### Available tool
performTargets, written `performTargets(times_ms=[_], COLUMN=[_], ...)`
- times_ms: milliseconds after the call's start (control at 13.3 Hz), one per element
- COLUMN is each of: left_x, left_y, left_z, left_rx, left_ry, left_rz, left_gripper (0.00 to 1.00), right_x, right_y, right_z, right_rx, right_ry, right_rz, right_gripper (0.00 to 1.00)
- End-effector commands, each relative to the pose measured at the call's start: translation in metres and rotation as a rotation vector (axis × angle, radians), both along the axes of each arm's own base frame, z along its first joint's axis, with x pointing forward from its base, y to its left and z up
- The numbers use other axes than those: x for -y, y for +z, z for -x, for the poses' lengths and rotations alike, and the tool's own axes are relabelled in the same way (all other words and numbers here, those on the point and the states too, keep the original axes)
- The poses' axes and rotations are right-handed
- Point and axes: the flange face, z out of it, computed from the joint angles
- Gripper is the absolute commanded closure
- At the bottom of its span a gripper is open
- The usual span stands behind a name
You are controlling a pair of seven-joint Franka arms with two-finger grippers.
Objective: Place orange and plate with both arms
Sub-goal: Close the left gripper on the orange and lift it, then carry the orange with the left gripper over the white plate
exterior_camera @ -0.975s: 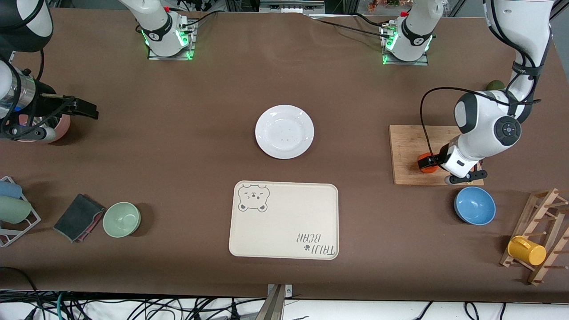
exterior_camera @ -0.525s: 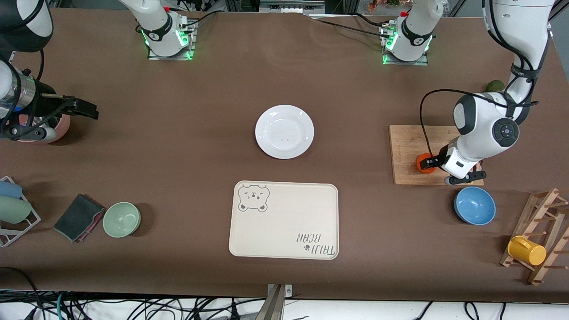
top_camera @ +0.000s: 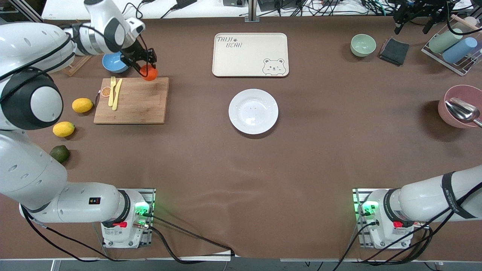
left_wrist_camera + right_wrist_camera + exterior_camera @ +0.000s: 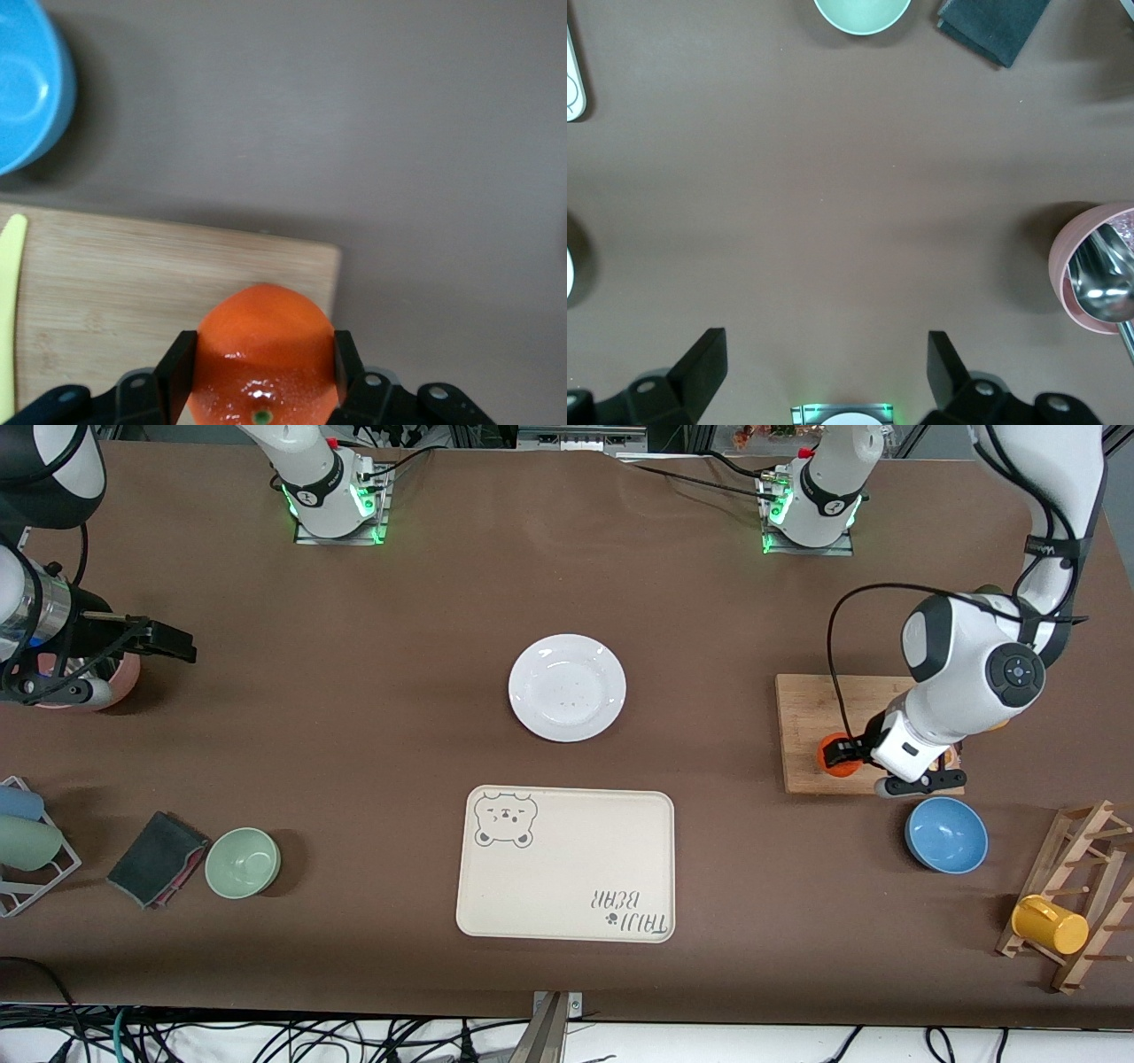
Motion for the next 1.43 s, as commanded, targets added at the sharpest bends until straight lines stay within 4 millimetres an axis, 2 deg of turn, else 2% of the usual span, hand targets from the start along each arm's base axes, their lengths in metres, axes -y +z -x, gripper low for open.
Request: performTargets(times_ms=[0,150,375,750,975,1125,1350], left_x=[0.048,0.1,0.171,0.271,0.333,0.362,0.401], left_y=[0.054,0.076,0.087,0.077,0.066,0.049,0.003], left_z=[-0.008,0.0,0.019,0.05,0.089,0.109,0.13], left_rx=[-0.007,0.009,-0.006,-0.045,-0.074,-0.101,-0.076], left_ry=[0.002,0.022,0.086,0.085,0.063,0.051,0.066], left_rz=[0.037,0.059,0.083,0.103,0.098,0.091,0.065], left_gripper=[0.99,0.99,0.98,0.96,0.94,0.94,0.92], right_x=[-0.001,-0.001,-0.001,-0.001,-0.001,-0.001,-0.001], right_y=[0.004,0.004,0.004,0.004,0.004,0.004,0.003], right_z=[0.002,0.002,0.002,0.003,0.003,0.003,0.003], right_rx=[0.004,0.004,0.003,0.001,0.001,0.001,-0.001], right_ry=[0.007,0.007,0.007,0.007,0.007,0.007,0.007], right_rz=[-0.015,-0.015,-0.015,-0.015,-0.015,-0.015,-0.015], right_gripper=[0.0,0.0,0.0,0.0,0.0,0.0,0.0])
